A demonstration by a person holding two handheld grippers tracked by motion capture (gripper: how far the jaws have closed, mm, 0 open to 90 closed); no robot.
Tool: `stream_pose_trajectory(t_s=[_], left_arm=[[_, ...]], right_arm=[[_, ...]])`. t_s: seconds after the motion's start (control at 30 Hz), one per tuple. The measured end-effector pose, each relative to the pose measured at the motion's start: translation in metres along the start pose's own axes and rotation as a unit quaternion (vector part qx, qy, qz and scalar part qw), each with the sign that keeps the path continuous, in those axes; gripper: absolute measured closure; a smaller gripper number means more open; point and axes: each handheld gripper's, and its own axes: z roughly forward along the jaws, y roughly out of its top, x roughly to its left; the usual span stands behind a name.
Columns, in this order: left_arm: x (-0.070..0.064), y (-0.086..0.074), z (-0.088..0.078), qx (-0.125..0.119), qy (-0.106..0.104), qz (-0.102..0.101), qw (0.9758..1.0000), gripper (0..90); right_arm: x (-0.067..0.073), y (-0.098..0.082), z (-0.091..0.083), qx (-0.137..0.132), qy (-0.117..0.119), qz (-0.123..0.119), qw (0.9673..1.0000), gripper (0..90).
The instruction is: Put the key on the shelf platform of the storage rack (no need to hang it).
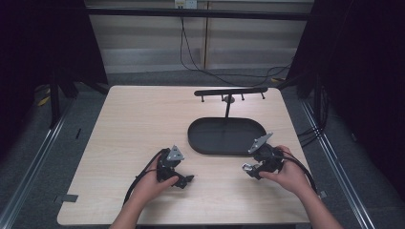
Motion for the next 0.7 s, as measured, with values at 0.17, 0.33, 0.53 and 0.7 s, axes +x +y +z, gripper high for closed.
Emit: stream_pose_trajectory(t_s=[0.17, 0.33, 0.53, 0.7], left_arm=[[0.0, 0.0, 0.0, 0.0, 0.0, 0.0, 1.0, 0.0], [0.0, 0.0, 0.0, 0.0, 0.0, 0.0, 1.0, 0.0], [0.0, 0.0, 0.0, 0.0, 0.0, 0.0, 1.0, 0.0], [0.0, 0.0, 0.0, 0.0, 0.0, 0.0, 1.0, 0.0]], right_arm=[[0.002, 0.008, 0.01, 0.021, -0.002, -0.017, 0.9996, 37.7], [-0.002, 0.009, 0.014, 0.035, 0.0, -0.019, 0.9992, 41.5], [-0.006, 0.009, 0.019, 0.048, 0.016, -0.012, 0.9986, 49.2], [-0.007, 0.009, 0.02, 0.05, 0.021, -0.005, 0.9985, 53.5]])
